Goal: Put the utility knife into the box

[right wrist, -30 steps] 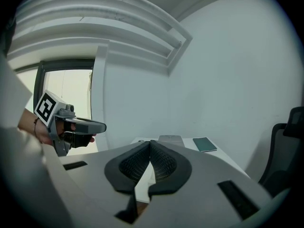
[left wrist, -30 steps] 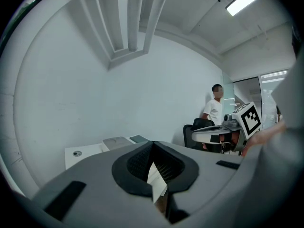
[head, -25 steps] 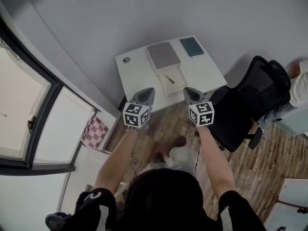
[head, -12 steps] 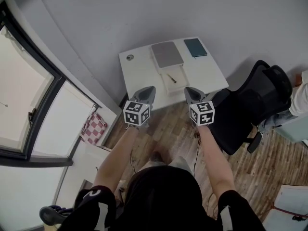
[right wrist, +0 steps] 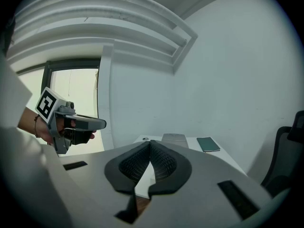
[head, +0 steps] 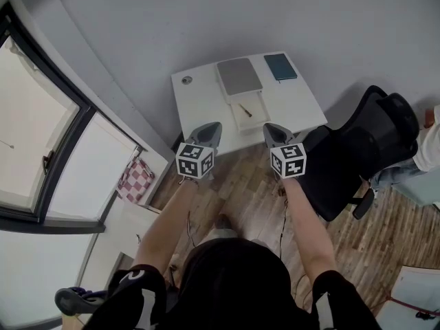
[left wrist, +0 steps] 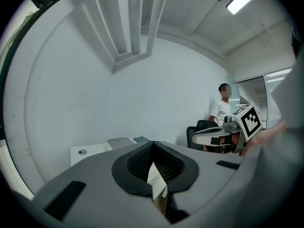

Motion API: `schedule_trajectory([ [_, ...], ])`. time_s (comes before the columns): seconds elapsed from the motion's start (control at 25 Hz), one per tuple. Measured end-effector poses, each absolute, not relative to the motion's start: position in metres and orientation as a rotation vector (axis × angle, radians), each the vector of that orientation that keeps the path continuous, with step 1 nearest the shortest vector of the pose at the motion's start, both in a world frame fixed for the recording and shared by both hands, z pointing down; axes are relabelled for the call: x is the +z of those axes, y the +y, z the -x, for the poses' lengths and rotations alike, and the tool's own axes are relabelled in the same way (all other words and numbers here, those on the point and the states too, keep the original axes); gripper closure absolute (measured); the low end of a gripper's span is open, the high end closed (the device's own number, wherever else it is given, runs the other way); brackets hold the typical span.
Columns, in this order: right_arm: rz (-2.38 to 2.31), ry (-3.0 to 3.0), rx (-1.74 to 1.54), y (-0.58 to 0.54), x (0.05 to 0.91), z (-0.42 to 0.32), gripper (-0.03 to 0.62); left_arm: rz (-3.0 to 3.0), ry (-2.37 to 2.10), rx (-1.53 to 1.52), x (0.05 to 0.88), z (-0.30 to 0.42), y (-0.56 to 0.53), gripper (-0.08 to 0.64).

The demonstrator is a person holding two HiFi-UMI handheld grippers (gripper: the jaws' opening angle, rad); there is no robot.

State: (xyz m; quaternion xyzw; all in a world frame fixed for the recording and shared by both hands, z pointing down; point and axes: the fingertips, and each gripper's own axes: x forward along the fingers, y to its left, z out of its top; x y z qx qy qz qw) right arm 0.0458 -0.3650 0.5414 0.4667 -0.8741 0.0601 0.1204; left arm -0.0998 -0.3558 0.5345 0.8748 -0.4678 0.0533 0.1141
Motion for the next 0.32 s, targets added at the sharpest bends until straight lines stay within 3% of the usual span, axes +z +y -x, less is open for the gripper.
schedule_trajectory([
  [0.32,-1.35,-2.558,0.181,-0.3605,0.5438,-0.0477,0.578,-2.552,-1.388,0.162,0.5372,0.0999,-0.3521,0.535],
])
